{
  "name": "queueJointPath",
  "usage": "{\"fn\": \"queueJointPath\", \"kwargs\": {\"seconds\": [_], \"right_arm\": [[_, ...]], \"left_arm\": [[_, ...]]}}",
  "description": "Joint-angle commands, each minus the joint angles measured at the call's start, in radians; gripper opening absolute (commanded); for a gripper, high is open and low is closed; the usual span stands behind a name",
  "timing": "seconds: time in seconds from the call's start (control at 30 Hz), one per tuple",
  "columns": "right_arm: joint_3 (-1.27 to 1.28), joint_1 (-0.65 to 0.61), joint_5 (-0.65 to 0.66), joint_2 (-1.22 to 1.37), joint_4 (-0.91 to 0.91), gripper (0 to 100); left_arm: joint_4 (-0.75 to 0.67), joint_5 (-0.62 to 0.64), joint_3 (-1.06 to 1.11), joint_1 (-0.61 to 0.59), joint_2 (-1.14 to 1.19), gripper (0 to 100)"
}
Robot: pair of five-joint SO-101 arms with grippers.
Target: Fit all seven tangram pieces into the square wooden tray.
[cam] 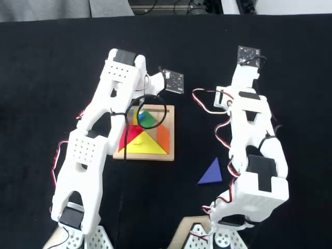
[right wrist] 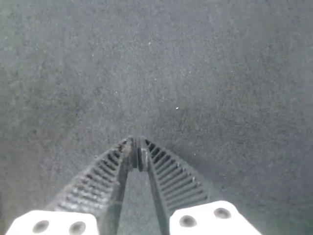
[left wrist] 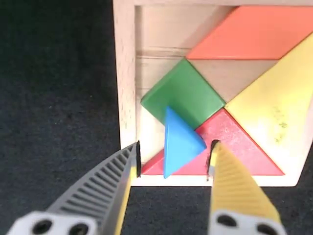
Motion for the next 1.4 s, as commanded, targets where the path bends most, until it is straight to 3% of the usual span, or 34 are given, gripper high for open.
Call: {"fn": "queueJointPath", "kwargs": {"seconds": [0.0,0.47,0.8,1.17,1.37], "right_arm": [[-0.056,0.006,0.006,-0.008,-0.011,1.2],[-0.056,0.005,0.008,-0.007,-0.011,1.2],[-0.056,0.005,0.008,-0.008,-0.011,1.2],[-0.056,0.005,0.008,-0.008,-0.011,1.2],[-0.056,0.005,0.008,-0.008,-0.011,1.2]], "left_arm": [[-0.008,-0.006,-0.050,0.002,-0.012,24],[-0.101,-0.009,-0.059,-0.028,0.055,24],[0.018,-0.012,-0.245,-0.028,0.063,24],[0.012,-0.006,-0.226,-0.070,0.112,24],[0.034,-0.003,-0.326,-0.065,0.172,24]]}}
